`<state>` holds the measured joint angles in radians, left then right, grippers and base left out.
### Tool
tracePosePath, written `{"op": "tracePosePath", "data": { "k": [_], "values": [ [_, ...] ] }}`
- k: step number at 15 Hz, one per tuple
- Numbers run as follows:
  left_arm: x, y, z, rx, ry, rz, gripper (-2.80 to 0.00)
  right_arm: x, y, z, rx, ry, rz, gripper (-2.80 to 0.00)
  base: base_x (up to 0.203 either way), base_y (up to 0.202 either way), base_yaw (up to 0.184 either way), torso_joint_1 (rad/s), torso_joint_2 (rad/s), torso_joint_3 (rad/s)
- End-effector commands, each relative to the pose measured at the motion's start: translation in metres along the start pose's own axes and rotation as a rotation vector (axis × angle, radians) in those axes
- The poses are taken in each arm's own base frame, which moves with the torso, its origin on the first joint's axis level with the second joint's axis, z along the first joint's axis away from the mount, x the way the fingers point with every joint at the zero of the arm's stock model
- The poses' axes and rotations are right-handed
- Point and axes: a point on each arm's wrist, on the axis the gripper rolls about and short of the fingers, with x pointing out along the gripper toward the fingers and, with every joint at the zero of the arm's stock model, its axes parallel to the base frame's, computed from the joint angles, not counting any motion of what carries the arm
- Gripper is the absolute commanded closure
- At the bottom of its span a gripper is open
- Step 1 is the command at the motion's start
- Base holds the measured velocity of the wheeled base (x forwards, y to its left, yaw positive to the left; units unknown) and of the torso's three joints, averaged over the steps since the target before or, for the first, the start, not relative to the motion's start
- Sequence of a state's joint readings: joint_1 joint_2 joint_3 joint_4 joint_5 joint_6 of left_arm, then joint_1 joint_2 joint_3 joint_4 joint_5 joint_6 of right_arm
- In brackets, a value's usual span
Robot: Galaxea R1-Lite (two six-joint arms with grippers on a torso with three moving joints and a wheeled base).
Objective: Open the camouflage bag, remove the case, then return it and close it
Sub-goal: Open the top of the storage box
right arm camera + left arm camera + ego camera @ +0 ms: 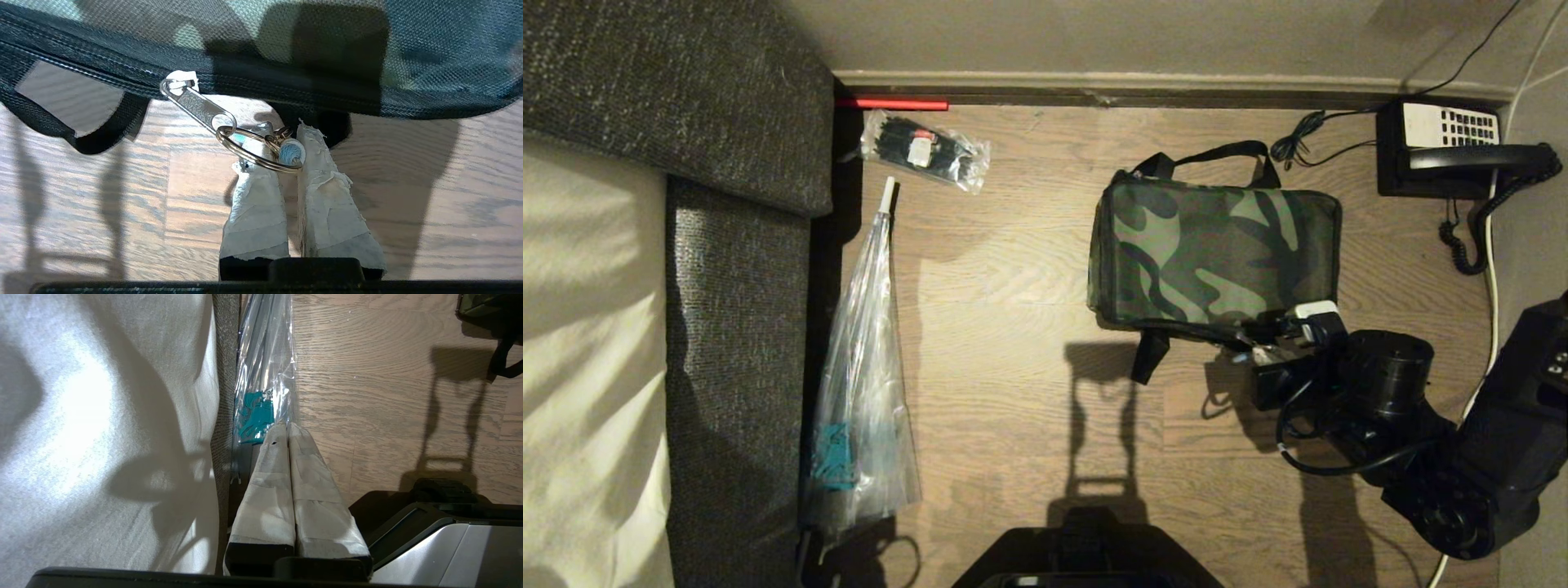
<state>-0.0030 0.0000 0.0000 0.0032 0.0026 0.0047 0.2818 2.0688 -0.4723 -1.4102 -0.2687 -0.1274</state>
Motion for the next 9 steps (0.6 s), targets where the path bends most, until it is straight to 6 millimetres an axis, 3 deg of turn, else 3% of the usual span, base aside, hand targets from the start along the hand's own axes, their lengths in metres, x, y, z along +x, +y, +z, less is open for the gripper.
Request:
{"op": "tracePosePath", "data": {
  "k": [1,9],
  "values": [
    [0.000,0.000,0.000,0.000,0.001,0.000,0.00,-0.001,-0.003,0.001,0.000,0.001,-0.008,0.00,0.000,0.000,0.000,0.000,0.00,0.000],
    [0.000,0.000,0.000,0.000,0.001,0.000,0.00,0.001,-0.018,-0.001,-0.030,0.017,-0.023,0.00,0.000,0.000,0.000,0.000,0.00,0.000]
  ]
}}
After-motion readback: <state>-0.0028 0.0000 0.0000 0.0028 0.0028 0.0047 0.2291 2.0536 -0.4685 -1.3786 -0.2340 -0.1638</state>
